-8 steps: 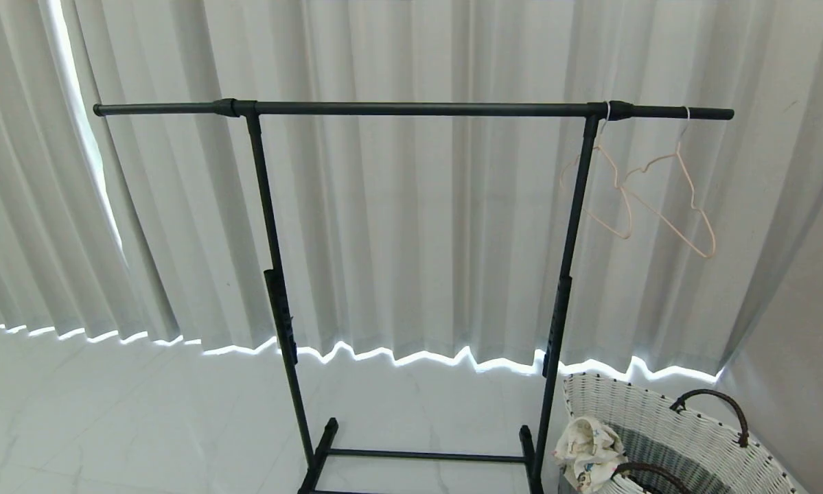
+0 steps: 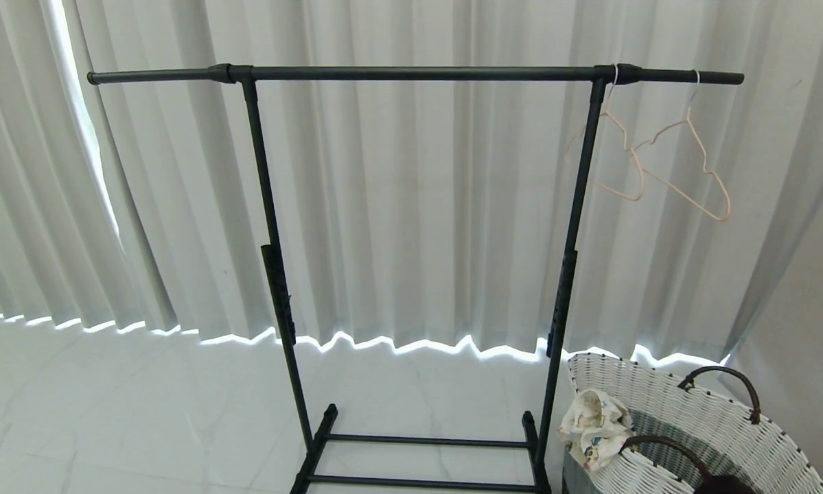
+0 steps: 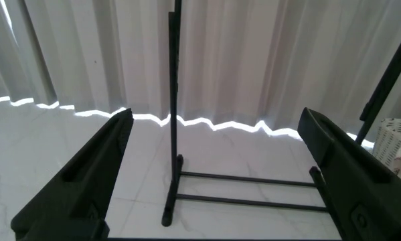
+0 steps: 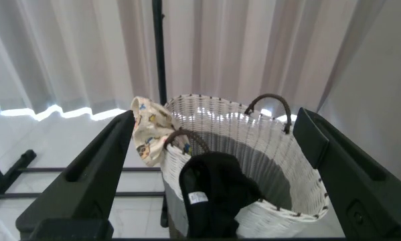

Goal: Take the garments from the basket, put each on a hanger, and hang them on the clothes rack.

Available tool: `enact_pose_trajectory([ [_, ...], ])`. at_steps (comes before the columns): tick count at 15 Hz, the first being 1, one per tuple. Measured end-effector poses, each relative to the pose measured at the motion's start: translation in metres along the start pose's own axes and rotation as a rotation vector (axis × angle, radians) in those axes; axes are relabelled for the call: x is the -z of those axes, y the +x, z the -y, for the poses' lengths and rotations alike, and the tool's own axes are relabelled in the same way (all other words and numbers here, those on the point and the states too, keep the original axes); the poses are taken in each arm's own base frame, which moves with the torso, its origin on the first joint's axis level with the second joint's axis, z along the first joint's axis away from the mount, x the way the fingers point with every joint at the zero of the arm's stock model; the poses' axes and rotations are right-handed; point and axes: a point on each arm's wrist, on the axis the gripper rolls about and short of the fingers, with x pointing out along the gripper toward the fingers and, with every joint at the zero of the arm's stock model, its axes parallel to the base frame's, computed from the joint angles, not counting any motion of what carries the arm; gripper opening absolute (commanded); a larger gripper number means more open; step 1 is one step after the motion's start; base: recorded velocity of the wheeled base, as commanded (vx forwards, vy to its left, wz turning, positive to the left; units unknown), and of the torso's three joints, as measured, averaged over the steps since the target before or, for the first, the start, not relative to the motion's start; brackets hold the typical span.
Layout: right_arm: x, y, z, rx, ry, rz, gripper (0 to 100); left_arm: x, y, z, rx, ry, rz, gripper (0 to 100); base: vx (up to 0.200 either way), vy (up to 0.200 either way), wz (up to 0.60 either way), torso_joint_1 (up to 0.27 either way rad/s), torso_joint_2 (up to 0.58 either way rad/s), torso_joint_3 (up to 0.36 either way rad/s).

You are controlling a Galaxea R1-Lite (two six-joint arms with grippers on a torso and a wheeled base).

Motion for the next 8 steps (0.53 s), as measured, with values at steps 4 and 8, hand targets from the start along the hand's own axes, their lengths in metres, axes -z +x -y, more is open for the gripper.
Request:
enact_pose_trajectory([
  [4, -0.0001, 0.0, 0.0, 0.0, 0.001, 0.001, 100, -0.0002, 0.0, 0.0, 0.0, 0.003, 0.001, 100, 0.1, 0.0, 0.0, -0.039, 0.1, 0.094],
  [8, 0.0001, 0.0, 0.0, -0.001, 0.001, 0.0, 100, -0.0002, -0.0001, 0.0, 0.0, -0.006, 0.0, 100, 0.05, 0.0, 0.0, -0.001, 0.01, 0.007],
])
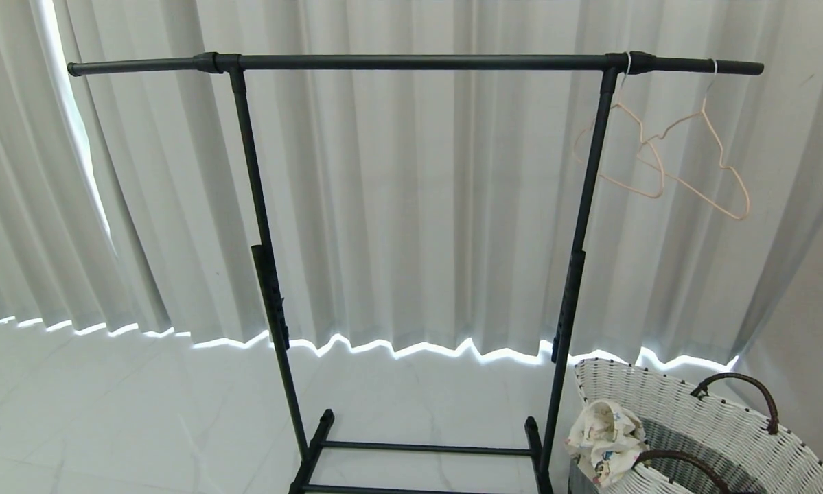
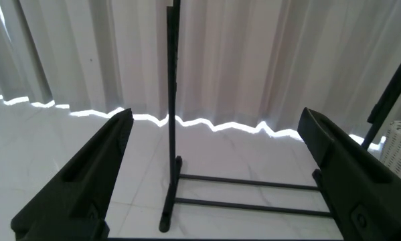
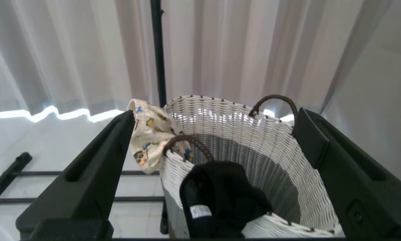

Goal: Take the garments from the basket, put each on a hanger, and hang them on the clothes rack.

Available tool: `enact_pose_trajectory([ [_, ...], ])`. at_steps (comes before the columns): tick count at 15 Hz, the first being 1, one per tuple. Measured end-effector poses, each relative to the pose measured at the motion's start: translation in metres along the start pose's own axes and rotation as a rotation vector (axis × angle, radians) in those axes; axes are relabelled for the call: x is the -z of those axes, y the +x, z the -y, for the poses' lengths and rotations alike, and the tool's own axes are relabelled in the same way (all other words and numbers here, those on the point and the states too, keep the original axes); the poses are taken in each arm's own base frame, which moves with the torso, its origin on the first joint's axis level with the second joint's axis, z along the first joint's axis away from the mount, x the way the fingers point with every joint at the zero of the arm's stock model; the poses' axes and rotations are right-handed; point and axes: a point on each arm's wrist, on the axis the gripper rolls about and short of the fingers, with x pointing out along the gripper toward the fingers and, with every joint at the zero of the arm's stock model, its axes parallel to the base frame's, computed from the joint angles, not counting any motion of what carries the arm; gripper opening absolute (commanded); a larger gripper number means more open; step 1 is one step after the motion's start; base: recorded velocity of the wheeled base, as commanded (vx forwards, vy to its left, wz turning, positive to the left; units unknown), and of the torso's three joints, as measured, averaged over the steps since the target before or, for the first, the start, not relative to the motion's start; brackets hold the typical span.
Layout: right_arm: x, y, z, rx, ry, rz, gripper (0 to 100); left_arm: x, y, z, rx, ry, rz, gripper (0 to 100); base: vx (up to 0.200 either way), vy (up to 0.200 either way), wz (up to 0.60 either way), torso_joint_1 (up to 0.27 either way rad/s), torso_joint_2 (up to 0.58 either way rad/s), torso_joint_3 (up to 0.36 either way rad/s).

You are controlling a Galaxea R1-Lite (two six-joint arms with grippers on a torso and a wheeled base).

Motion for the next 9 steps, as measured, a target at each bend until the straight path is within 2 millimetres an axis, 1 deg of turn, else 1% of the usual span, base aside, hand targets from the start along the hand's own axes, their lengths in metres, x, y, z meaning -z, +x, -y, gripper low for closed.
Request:
enact_pose_trajectory([
  [7, -0.001, 0.0, 0.0, -0.006, -0.032, 0.01, 100, 0.0, 0.0, 0.0, 0.0, -0.001, 0.001, 100, 0.0, 0.0, 0.0, 0.0, 0.0, 0.0],
  [8, -0.004, -0.001, -0.001, -0.033, -0.03, 0.022, 100, 0.0, 0.0, 0.0, 0.0, -0.001, 0.0, 100, 0.0, 0.0, 0.0, 0.0, 0.0, 0.0],
  [9, -0.016, -0.004, -0.002, -0.073, -0.024, 0.059, 100, 0.0, 0.0, 0.0, -0.001, -0.001, 0.0, 100, 0.0, 0.0, 0.0, 0.0, 0.0, 0.0],
])
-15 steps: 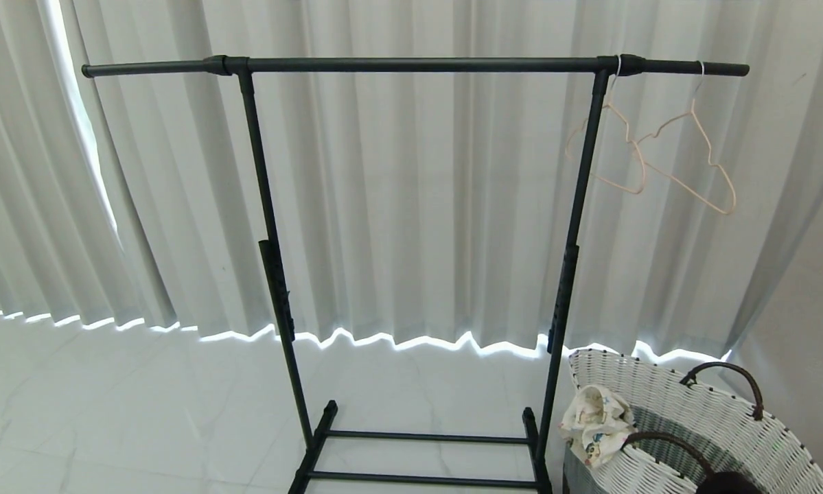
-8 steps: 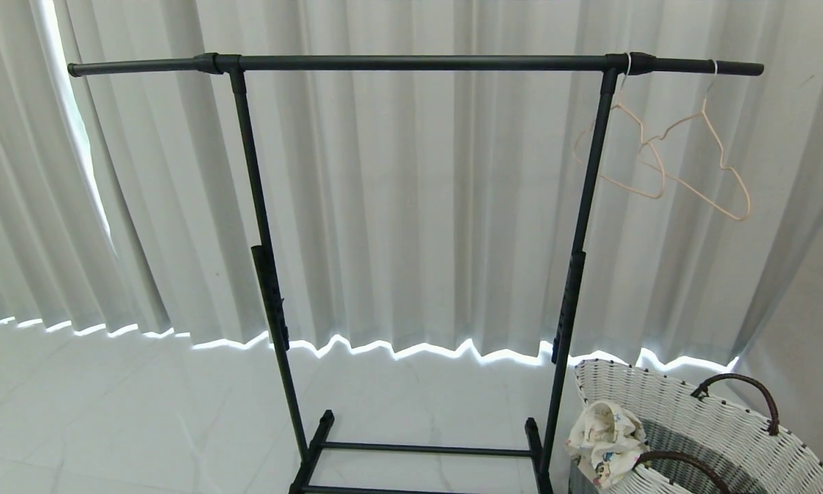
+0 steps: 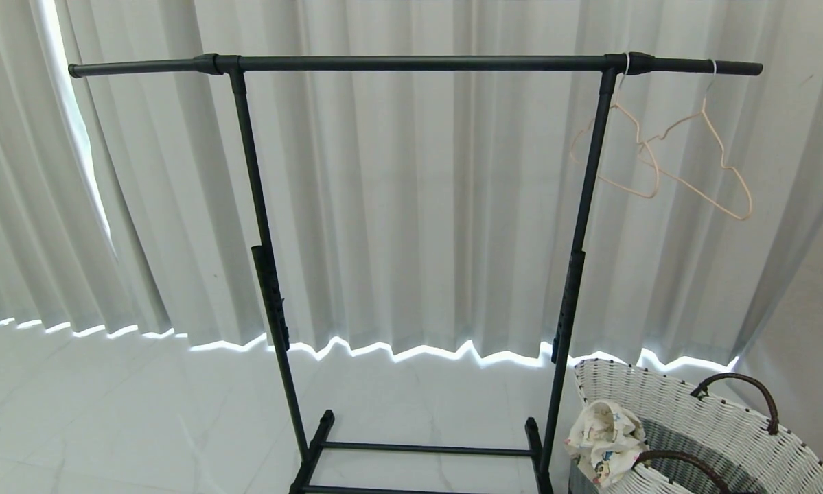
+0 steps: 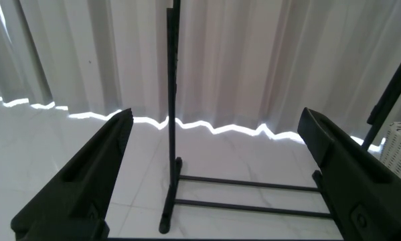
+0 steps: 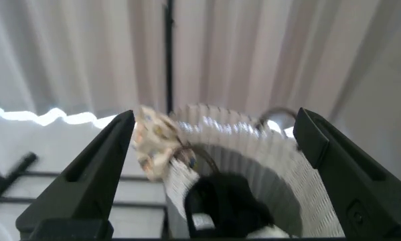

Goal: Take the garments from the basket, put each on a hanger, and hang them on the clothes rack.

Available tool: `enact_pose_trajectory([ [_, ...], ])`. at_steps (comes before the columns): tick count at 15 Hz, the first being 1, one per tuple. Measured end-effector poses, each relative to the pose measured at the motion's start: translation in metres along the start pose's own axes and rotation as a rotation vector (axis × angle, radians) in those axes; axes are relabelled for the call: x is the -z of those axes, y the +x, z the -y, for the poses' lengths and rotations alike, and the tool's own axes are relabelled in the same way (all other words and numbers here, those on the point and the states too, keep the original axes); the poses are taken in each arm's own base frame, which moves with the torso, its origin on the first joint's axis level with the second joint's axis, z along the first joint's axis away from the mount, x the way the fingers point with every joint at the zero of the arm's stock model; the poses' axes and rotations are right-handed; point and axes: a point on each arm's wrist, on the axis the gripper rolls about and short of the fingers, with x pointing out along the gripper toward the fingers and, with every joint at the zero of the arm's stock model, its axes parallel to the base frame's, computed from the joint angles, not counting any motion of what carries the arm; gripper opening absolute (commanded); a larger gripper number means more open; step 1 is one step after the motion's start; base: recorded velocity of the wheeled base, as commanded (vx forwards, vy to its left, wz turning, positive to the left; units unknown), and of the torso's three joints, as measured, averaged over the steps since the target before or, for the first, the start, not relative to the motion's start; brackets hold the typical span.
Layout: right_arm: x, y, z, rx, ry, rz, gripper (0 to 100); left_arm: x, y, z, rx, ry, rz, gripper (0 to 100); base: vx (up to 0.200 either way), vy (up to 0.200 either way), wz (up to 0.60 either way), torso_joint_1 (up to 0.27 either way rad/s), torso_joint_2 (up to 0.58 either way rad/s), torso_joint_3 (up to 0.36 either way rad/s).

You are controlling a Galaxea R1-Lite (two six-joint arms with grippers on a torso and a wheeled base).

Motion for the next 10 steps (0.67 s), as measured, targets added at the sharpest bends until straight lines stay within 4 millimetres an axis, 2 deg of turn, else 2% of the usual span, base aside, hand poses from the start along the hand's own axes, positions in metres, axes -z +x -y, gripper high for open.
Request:
enact_pose_trajectory([
  [3, -0.039, 0.002, 0.0, -0.075, -0.035, -0.039, 100, 0.0, 0.0, 0.0, 0.0, 0.0, 0.0, 100, 0.0, 0.0, 0.0, 0.0, 0.0, 0.0],
  [5, -0.055, 0.02, 0.001, -0.106, -0.123, -0.199, 100, 0.0, 0.0, 0.0, 0.0, 0.0, 0.0, 100, 0.0, 0.0, 0.0, 0.0, 0.0, 0.0],
  [7, -0.058, 0.045, 0.002, -0.133, -0.247, -0.393, 100, 0.0, 0.0, 0.0, 0.0, 0.0, 0.0, 100, 0.0, 0.0, 0.0, 0.0, 0.0, 0.0],
  [10, -0.045, 0.089, 0.009, -0.172, -0.389, -0.7, 100, 0.0, 0.0, 0.0, 0.0, 0.0, 0.0, 100, 0.0, 0.0, 0.0, 0.0, 0.0, 0.0],
])
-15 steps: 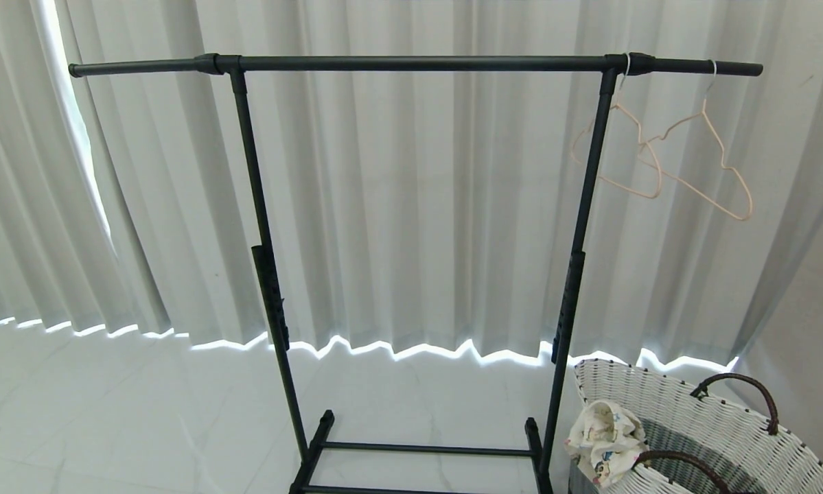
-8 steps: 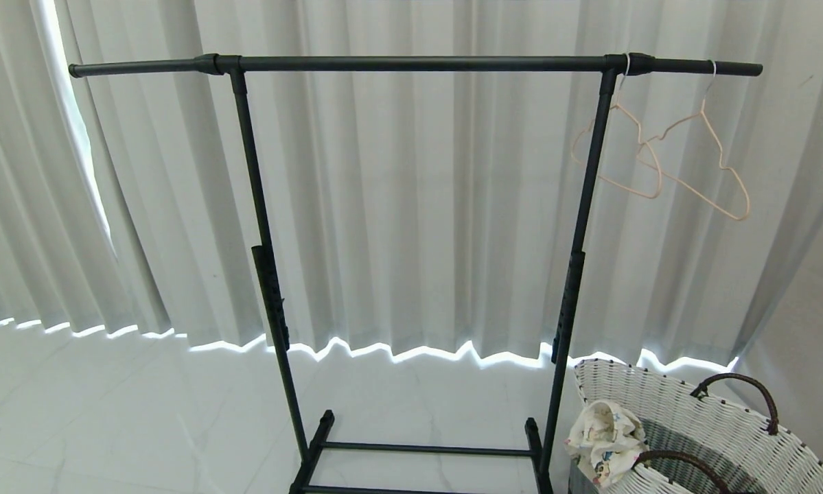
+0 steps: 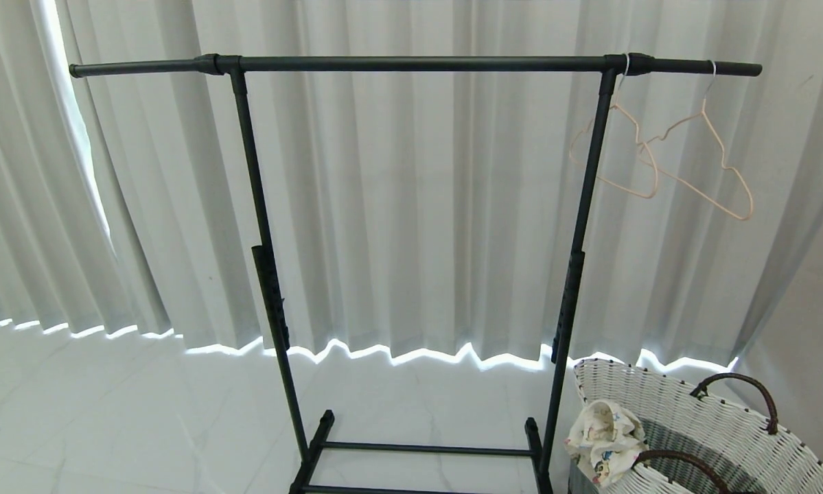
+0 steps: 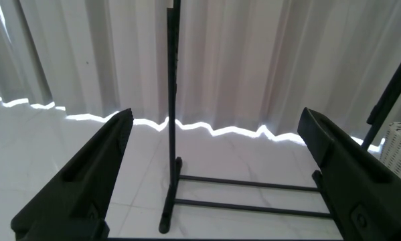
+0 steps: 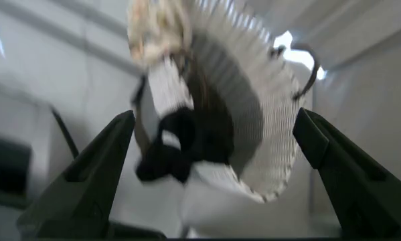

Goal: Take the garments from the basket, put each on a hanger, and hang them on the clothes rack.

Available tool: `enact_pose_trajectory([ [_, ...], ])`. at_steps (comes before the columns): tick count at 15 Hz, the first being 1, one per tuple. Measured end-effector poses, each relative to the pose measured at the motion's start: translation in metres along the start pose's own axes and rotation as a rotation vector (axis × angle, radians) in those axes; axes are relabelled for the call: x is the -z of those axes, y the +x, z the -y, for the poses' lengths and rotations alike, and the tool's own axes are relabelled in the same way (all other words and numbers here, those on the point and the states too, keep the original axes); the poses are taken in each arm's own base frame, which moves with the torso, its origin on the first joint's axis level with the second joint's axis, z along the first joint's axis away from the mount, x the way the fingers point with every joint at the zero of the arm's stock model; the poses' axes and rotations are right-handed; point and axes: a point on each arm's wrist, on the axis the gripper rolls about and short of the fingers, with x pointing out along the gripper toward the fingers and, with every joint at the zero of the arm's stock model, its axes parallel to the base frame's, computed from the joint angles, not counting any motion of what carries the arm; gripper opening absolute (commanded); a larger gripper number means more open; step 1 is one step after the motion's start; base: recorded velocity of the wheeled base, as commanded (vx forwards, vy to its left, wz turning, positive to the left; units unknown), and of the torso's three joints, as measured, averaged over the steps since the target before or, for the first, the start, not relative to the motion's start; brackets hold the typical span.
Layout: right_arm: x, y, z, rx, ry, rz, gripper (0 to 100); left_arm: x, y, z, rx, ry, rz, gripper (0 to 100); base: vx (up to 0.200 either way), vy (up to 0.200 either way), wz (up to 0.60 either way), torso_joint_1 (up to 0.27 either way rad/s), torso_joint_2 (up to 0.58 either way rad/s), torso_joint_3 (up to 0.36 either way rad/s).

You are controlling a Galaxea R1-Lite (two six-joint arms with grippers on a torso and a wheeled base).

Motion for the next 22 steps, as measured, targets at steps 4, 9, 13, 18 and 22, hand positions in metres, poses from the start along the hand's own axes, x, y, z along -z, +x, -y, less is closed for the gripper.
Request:
enact_pose_trajectory([
  [4, 0.008, 0.055, 0.012, -0.026, -0.107, -0.301, 100, 0.0, 0.0, 0.0, 0.0, 0.0, 0.0, 100, 0.0, 0.0, 0.0, 0.0, 0.0, 0.0],
  [9, 0.018, 0.112, 0.02, -0.066, -0.119, -0.404, 100, 0.0, 0.0, 0.0, 0.0, 0.0, 0.0, 100, 0.0, 0.0, 0.0, 0.0, 0.0, 0.0],
  [13, 0.024, 0.146, 0.024, -0.059, -0.122, -0.44, 100, 0.0, 0.0, 0.0, 0.0, 0.0, 0.0, 100, 0.0, 0.0, 0.0, 0.0, 0.0, 0.0],
  [18, 0.031, 0.168, 0.026, -0.045, -0.125, -0.476, 100, 0.0, 0.0, 0.0, 0.0, 0.0, 0.0, 100, 0.0, 0.0, 0.0, 0.0, 0.0, 0.0],
  [22, 0.033, 0.171, 0.025, -0.051, -0.121, -0.493, 0, 0.0, 0.0, 0.0, 0.0, 0.0, 0.0, 100, 0.0, 0.0, 0.0, 0.0, 0.0, 0.0],
])
